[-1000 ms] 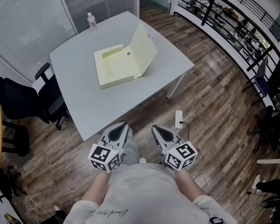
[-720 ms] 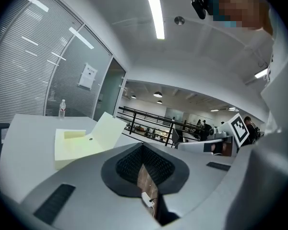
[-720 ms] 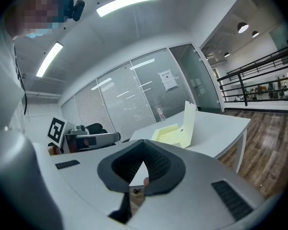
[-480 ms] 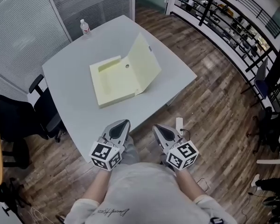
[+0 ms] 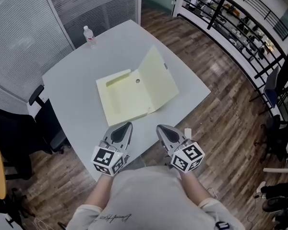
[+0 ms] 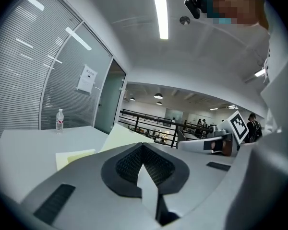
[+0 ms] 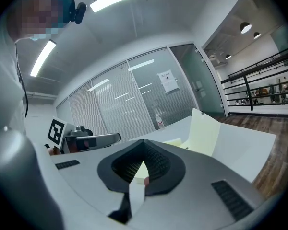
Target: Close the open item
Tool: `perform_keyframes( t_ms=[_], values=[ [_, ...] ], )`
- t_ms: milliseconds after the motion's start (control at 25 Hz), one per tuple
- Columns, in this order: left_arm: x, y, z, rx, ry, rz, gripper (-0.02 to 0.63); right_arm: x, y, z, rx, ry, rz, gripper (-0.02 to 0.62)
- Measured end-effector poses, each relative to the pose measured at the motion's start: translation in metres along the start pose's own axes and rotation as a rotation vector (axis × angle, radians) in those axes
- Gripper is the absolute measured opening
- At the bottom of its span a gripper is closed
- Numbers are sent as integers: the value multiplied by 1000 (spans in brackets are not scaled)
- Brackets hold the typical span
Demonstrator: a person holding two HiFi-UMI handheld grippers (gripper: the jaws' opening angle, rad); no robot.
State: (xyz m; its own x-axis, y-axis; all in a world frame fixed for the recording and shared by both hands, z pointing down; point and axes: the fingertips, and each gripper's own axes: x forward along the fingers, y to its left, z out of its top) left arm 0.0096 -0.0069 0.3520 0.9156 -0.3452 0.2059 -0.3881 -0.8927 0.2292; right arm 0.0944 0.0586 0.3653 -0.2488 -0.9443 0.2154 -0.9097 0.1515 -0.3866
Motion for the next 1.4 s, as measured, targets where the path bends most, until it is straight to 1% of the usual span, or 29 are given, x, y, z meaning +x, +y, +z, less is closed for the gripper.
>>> perform_keyframes(
  t_ms=[280,640,760,1040,1400],
  values=[
    [12,22,0,-17,11,4,9,25,-9,7,-13,14,11,14],
    [41,27,11,-34,10,51,9,34,-37,30,-16,42,41,14],
    [50,27,11,-33,19,58,9,36,-51,35,-13,44,37,14],
    [74,27,7,-43,36,62,9,30,-95,41,3,48,-16,14],
    [95,33,-5,-42,71,88,9,14,-169,51,26,39,-143,14]
  ],
)
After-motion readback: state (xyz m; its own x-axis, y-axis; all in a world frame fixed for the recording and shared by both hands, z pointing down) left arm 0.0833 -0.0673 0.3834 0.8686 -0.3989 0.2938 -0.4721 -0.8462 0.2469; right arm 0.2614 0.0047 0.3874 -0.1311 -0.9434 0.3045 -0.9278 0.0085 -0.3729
